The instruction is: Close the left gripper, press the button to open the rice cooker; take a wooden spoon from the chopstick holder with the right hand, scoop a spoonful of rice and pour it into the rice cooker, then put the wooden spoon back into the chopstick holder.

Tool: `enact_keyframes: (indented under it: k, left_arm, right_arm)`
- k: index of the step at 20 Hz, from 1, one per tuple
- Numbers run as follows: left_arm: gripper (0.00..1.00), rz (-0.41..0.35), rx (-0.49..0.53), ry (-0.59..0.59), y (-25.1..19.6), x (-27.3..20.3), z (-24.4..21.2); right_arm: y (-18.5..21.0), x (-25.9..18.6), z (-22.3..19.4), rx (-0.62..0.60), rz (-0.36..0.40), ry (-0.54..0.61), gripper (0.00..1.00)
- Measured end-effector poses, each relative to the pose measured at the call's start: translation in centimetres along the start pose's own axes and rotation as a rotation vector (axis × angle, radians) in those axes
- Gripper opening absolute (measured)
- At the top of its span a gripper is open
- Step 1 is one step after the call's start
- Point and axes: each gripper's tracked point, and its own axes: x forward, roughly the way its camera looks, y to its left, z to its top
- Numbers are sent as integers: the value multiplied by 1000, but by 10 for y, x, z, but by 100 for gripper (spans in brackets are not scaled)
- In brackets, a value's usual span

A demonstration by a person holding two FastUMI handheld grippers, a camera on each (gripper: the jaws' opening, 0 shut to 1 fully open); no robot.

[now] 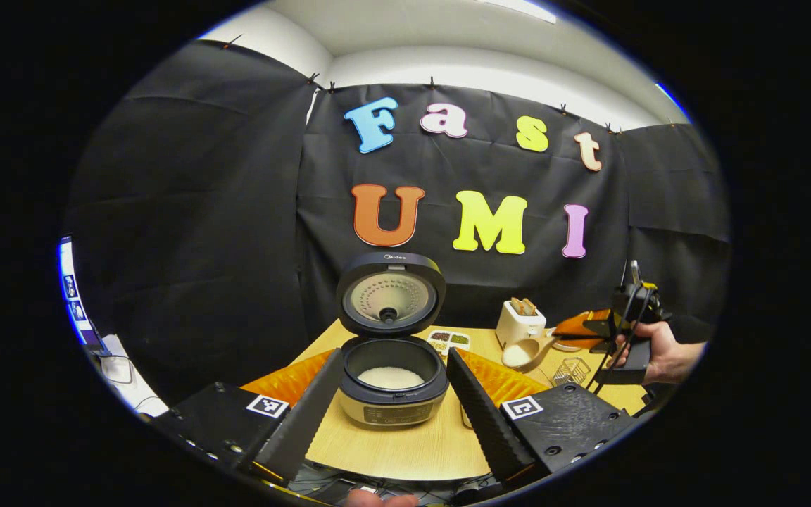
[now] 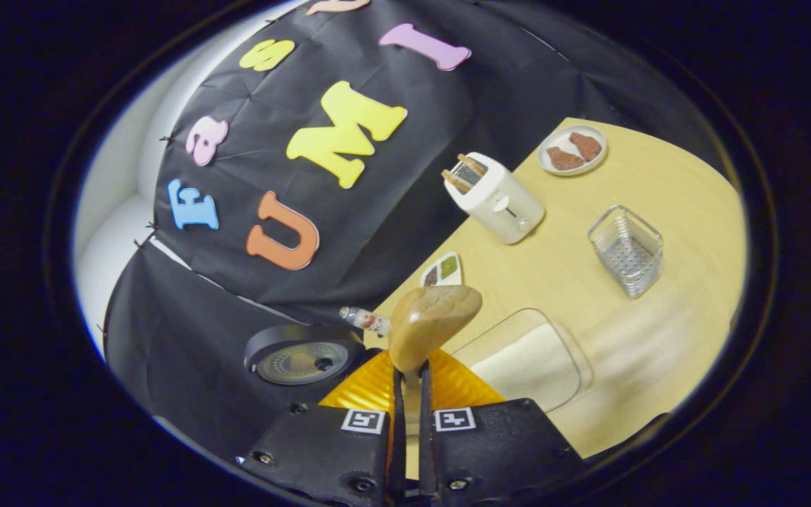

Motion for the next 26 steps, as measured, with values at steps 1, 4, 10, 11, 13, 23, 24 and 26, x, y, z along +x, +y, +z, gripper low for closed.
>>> enact_keyframes:
  k: [1,4,10,11,13,23,24,26]
  left_arm:
    - [95,3,2,-1,2,-2,0]
    - [95,14,-5,4,10,-10,-4]
    - [95,77,-24,21,36,-26,-13]
    - [95,94,-26,21,40,-29,-15]
    - [95,123,-36,22,48,-33,-17]
    - [95,219,-80,20,70,-45,-23]
    - [95,221,-84,18,70,-45,-24]
    - [95,224,-87,17,70,-45,-23]
  right_arm:
    - [15,9,-7,2,22,21,12]
    - [55,38,-29,-29,63,69,13]
    - [108,88,-69,-229,79,123,12]
    - [113,94,-74,-268,69,122,12]
    - [117,107,-82,-354,44,118,12]
    - [142,130,-105,-788,4,54,12]
    - [145,130,-108,-834,9,48,12]
    - [146,131,-113,-915,16,44,12]
